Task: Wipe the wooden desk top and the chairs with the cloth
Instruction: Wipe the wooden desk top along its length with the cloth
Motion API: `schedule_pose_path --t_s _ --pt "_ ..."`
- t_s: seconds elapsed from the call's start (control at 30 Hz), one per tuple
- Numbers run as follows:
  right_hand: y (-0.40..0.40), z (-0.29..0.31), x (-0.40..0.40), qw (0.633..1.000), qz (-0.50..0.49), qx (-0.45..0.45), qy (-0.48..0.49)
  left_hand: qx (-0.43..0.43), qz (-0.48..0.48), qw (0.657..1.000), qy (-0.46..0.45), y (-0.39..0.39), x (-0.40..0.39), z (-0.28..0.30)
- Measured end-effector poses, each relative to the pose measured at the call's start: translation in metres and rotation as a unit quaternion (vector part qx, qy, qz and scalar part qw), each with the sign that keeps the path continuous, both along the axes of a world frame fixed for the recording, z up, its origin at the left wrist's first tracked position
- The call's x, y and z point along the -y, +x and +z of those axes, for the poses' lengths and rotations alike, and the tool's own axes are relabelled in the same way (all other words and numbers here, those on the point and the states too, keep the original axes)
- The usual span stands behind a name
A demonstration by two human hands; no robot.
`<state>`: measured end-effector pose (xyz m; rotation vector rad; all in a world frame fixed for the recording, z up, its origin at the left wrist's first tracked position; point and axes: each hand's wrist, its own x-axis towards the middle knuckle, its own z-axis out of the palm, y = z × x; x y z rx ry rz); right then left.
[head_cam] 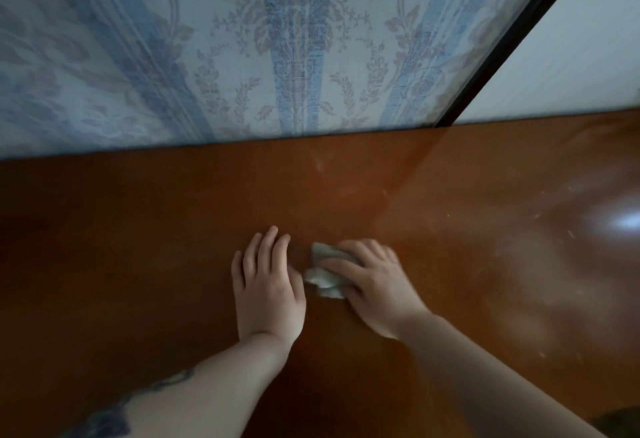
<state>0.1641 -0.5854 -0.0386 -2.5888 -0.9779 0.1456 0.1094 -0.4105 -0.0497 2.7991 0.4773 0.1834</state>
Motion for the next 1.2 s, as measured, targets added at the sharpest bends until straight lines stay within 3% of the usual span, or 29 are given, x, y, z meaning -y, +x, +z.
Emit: schedule_pose_path --t_s 0.1,0.2,0.23,0.27,0.33,0.37,0.43,0.5,0.57,0.67,0.7,0.77,0.83,0.9,0.93,1.0,1.1,1.13,1.2 --pt "0.021 -0.005 0.022 0.986 -0.167 0.016 0.01 -0.005 0.005 1.0 -0.003 0.001 0.001 0.003" --pt "0.034 0.002 -0.033 0.908 -0.418 -0.022 0.005 -0.017 0.007 1.0 -0.004 0.0 0.002 0.004" --pt "0.03 0.006 -0.051 0.908 -0.418 -0.031 0.007 -0.016 0.005 1.0 0.002 0.0 0.002 0.005" --pt "0.023 0.008 -0.062 0.934 -0.357 -0.023 0.01 -0.017 -0.001 1.0 0.01 0.002 0.0 0.007" --pt "0.005 0.006 -0.053 0.99 -0.139 -0.012 0.001 -0.024 -0.016 0.999 0.016 0.013 -0.008 0.011" --pt "0.004 0.005 -0.037 0.999 -0.048 -0.017 -0.001 -0.027 -0.02 0.999 0.014 0.021 -0.014 0.012" --pt "0.015 0.005 -0.001 0.999 0.028 -0.022 -0.017 -0.017 -0.006 1.0 -0.002 0.038 -0.024 0.014" --pt "0.03 0.001 0.027 1.0 -0.016 0.012 -0.016 -0.001 0.02 1.0 -0.021 0.053 -0.026 0.012" --pt "0.046 -0.003 0.029 0.99 -0.138 0.021 -0.014 -0.001 0.048 0.999 -0.025 0.064 -0.022 0.007" --pt "0.063 -0.002 -0.019 0.919 -0.394 -0.009 -0.001 -0.031 0.06 0.998 0.007 0.071 -0.019 0.003" --pt "0.063 0.001 -0.038 0.9 -0.435 -0.029 -0.001 -0.037 0.058 0.998 0.013 0.071 -0.02 0.003" --pt "0.049 0.002 -0.058 0.933 -0.36 -0.018 0.002 -0.048 0.056 0.997 0.012 0.072 -0.022 0.002" --pt "0.036 -0.001 -0.044 0.987 -0.163 -0.001 0.002 -0.052 0.057 0.997 0.005 0.072 -0.022 0.001" --pt "0.046 -0.001 -0.004 0.999 -0.015 0.025 -0.013 -0.055 0.056 0.997 0.004 0.073 -0.021 0.001" --pt "0.054 -0.002 0.014 0.999 0.0 0.044 -0.028 -0.057 0.056 0.997 0.007 0.073 -0.021 0.001" --pt "0.075 -0.004 0.03 0.991 -0.115 0.061 -0.029 -0.061 0.056 0.996 0.014 0.073 -0.021 0.0" --pt "0.098 -0.005 -0.015 0.925 -0.38 0.016 -0.019 -0.059 0.055 0.997 0.017 0.073 -0.021 -0.001" --pt "0.099 -0.002 -0.037 0.91 -0.413 -0.009 -0.019 -0.06 0.055 0.997 0.018 0.073 -0.021 -0.002" --pt "0.088 0.001 -0.061 0.941 -0.337 -0.006 -0.01 -0.061 0.055 0.996 0.017 0.073 -0.022 -0.002"
